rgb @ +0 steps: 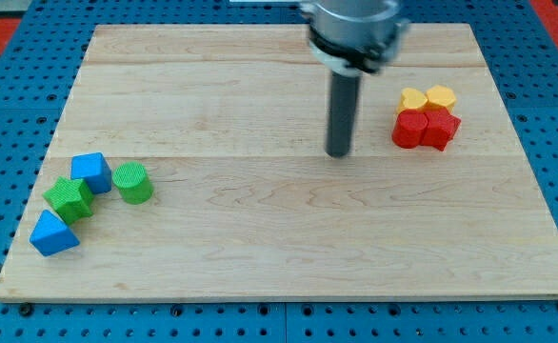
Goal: Point your arm to the center right
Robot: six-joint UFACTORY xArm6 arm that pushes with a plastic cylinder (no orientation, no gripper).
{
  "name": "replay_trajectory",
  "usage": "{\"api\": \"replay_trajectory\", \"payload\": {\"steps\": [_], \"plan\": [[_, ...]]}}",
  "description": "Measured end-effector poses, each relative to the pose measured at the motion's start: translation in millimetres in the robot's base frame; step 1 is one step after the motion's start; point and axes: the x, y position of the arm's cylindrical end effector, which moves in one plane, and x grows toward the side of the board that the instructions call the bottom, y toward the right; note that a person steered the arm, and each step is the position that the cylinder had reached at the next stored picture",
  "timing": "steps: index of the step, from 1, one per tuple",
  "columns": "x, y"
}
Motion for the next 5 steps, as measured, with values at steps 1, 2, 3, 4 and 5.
{"api": "replay_trajectory", "payload": {"steps": [1,2,3,4,5], "plan": [[11,112],[-18,168],[-43,171],[-70,175],[-91,175]]}}
